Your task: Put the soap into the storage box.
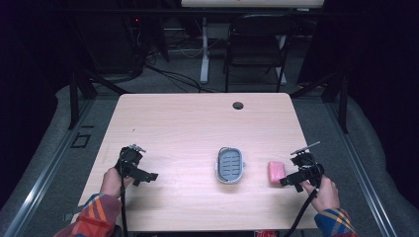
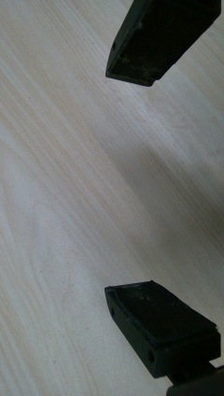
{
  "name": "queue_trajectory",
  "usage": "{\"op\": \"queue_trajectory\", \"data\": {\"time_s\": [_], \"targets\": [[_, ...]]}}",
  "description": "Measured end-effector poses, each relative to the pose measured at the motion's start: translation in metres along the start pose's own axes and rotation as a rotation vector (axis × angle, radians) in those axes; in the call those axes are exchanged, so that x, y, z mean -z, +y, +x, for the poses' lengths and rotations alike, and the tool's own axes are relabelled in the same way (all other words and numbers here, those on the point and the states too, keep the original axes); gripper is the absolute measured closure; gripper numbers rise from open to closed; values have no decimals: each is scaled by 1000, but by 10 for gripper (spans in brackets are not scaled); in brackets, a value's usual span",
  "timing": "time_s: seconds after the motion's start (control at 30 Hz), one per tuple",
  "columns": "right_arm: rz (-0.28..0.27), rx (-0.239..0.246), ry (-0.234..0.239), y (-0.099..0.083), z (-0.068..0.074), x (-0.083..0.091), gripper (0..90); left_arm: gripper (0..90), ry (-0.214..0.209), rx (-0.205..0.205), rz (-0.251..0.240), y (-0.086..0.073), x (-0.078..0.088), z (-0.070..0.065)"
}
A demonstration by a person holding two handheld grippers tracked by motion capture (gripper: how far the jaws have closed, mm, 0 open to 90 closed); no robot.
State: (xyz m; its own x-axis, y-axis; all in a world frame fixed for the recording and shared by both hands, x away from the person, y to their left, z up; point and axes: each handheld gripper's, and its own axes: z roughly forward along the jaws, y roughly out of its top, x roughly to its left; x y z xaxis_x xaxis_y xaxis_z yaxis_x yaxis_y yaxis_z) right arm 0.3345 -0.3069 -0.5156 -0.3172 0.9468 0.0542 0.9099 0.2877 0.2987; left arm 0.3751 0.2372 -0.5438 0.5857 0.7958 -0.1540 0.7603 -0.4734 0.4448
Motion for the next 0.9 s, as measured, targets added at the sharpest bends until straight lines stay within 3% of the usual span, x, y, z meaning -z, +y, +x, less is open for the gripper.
{"op": "queue_trajectory", "data": {"time_s": [0.53, 0.87, 0.9], "targets": [[17, -43, 17, 19, 8, -6, 18, 0, 2, 2, 8, 1, -2, 0], [37, -99, 12, 39, 10, -24, 0, 0, 3, -3, 7, 1, -1, 0], [62, -95, 10, 41, 9, -26, 0, 0, 3, -2, 8, 1, -2, 0]]}}
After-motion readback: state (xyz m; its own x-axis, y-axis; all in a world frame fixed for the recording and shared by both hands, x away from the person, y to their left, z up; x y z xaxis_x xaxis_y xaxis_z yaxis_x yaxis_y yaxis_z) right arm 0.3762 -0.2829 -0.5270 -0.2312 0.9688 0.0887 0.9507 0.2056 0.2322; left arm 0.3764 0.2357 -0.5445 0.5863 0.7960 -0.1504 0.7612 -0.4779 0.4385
